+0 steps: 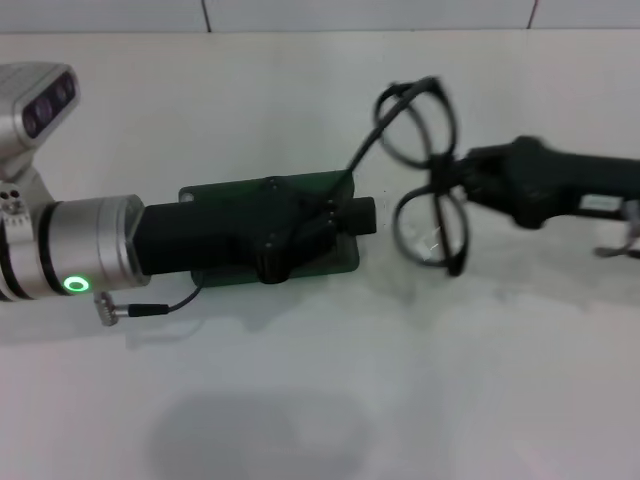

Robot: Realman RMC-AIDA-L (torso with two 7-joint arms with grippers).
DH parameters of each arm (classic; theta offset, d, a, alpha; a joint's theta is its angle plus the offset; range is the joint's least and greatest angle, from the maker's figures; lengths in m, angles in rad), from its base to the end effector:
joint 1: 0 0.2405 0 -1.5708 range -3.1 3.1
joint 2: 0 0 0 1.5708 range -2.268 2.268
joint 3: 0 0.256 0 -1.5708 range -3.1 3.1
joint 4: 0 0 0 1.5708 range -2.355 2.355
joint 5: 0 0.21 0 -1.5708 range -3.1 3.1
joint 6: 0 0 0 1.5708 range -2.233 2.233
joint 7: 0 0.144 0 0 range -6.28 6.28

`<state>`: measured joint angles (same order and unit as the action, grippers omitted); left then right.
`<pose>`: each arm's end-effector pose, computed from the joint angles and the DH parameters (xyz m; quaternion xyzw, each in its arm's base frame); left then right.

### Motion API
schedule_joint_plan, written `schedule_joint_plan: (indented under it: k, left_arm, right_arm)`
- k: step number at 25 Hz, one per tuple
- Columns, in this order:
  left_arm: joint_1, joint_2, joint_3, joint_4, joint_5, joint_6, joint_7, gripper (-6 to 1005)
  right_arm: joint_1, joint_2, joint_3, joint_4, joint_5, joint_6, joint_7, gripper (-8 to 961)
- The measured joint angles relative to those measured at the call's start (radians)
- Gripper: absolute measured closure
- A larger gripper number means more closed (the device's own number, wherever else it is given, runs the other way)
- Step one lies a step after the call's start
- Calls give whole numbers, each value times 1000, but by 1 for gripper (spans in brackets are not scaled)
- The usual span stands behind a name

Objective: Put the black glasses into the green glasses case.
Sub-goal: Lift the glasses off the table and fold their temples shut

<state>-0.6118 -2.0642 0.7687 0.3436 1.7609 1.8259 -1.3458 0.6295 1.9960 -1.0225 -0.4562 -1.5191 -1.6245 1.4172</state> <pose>-0.2114 0.2971 -0.0248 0.8849 0.2180 0.4088 0.0477 0.2034 0.3419 -0.0048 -0.9093 0.2021 0.3629 0.0260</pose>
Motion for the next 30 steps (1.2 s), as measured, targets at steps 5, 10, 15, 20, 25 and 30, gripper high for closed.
schedule_joint_plan:
  k: [5, 10, 15, 20, 25, 30]
  left_arm:
    - [8, 14, 4, 0, 15, 6, -39, 987]
    - [45, 23, 8, 1, 51, 6, -48, 986]
    - [35, 16, 31, 2, 85, 6, -49, 986]
    - [24, 14, 32, 2, 86, 5, -49, 985]
    - [20, 13, 32, 2, 86, 3, -49, 984]
    - [14, 13, 32, 2, 86, 1, -49, 983]
  right_arm:
    - [-117, -42, 39, -162, -1, 21, -55, 890]
    - [-174, -41, 39, -334, -5, 76, -182, 890]
    - [-164, -20, 28, -397, -51, 133, -295, 890]
    - [-126, 27, 4, -393, -121, 150, -441, 890]
    - [-115, 30, -124, -382, -61, 193, -541, 890]
    - [-99, 31, -164, -381, -38, 186, -541, 890]
